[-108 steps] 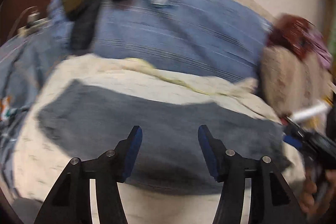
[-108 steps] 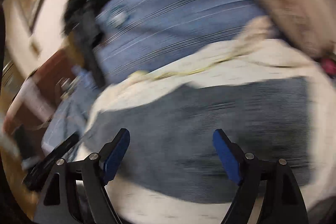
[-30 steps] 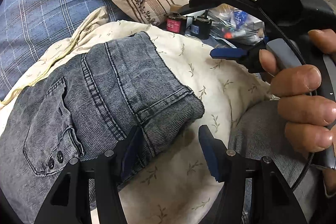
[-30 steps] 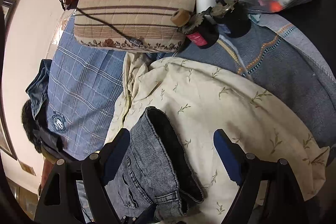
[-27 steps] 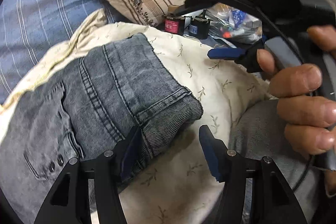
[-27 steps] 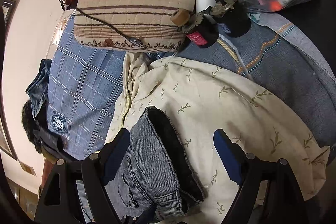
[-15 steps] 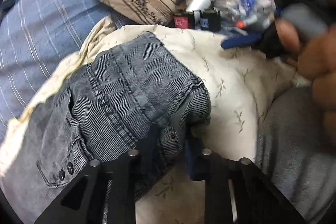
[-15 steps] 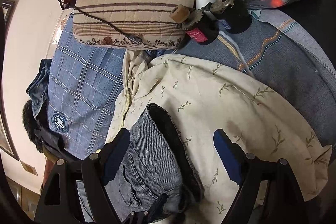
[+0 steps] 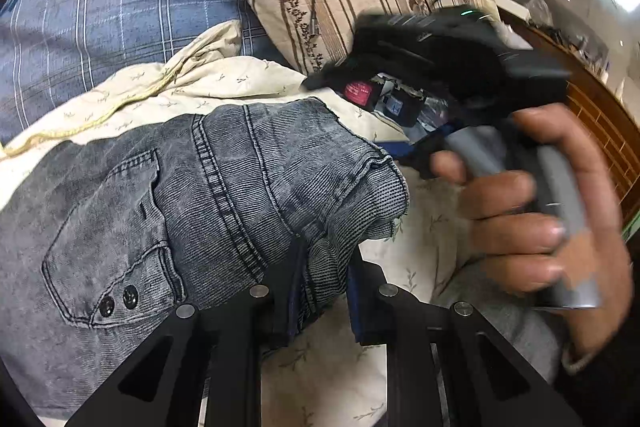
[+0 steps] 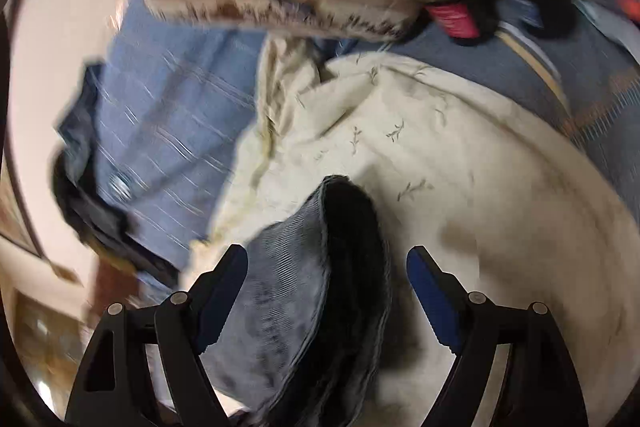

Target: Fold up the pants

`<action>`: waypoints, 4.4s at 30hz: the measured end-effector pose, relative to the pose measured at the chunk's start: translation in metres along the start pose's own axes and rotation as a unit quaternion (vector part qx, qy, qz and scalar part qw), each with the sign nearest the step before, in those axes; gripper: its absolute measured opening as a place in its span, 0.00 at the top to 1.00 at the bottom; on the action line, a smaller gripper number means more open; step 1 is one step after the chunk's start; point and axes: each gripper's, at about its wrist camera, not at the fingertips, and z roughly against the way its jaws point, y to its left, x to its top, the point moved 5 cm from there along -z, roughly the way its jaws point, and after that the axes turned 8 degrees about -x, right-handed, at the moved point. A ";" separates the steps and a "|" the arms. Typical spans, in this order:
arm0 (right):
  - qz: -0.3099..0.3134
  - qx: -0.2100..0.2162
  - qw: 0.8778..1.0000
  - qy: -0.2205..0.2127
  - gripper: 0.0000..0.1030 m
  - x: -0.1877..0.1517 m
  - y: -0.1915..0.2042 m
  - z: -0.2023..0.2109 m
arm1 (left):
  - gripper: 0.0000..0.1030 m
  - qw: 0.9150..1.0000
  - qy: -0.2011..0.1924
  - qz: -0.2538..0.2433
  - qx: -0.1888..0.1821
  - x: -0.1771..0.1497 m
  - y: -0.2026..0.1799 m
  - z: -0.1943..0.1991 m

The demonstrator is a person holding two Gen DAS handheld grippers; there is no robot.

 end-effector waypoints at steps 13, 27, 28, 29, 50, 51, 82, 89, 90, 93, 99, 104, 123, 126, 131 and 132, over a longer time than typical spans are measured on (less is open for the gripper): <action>0.091 0.001 0.996 -0.006 0.95 -0.017 0.035 -0.009 | 0.83 0.999 -0.017 0.030 -0.015 0.004 0.005 0.007; 0.046 -0.024 0.996 -0.072 0.46 -0.001 0.008 0.021 | 0.66 0.995 0.003 0.081 -0.058 -0.014 0.014 0.014; 0.053 -0.015 0.995 -0.084 0.44 -0.003 0.013 0.028 | 0.66 0.995 -0.007 0.086 -0.056 -0.014 0.018 0.027; 0.065 -0.004 0.993 -0.094 0.43 -0.006 0.020 0.034 | 0.65 0.995 -0.019 0.090 -0.043 -0.014 0.025 0.044; 0.341 0.077 0.937 0.012 0.26 -0.176 0.164 -0.007 | 0.50 0.920 -0.151 0.336 0.133 -0.083 0.216 0.230; 0.365 0.082 0.927 0.029 0.26 -0.190 0.176 -0.012 | 0.49 0.913 -0.153 0.349 0.144 -0.085 0.224 0.242; 0.564 0.025 0.823 0.053 0.99 -0.314 0.246 -0.089 | 0.95 0.813 -0.141 0.494 0.275 -0.153 0.311 0.287; 0.532 0.062 0.842 0.070 0.55 -0.312 0.246 -0.086 | 0.81 0.795 -0.185 0.498 0.295 -0.151 0.311 0.319; 0.530 0.067 0.843 0.063 0.51 -0.311 0.251 -0.080 | 0.69 0.788 -0.195 0.506 0.293 -0.153 0.312 0.327; 0.532 0.090 0.840 0.066 0.50 -0.313 0.267 -0.074 | 0.64 0.772 -0.197 0.533 0.285 -0.158 0.322 0.344; 0.554 0.104 0.822 0.086 0.46 -0.332 0.311 -0.110 | 0.62 0.753 -0.144 0.573 0.290 -0.169 0.362 0.349; 0.577 0.087 0.805 0.107 0.64 -0.361 0.342 -0.154 | 0.64 0.734 -0.179 0.591 0.282 -0.178 0.382 0.348; 0.510 0.118 0.835 0.169 0.33 -0.294 0.432 -0.190 | 0.59 0.714 -0.179 0.613 0.287 -0.192 0.385 0.346; 0.508 0.088 0.831 0.210 0.33 -0.291 0.462 -0.232 | 0.56 0.715 -0.171 0.616 0.283 -0.190 0.387 0.341; 0.524 0.027 0.821 0.226 0.33 -0.292 0.482 -0.294 | 0.55 0.709 -0.186 0.626 0.266 -0.196 0.393 0.345; 0.525 0.009 0.820 0.230 0.33 -0.293 0.484 -0.310 | 0.57 0.709 -0.188 0.625 0.267 -0.196 0.394 0.345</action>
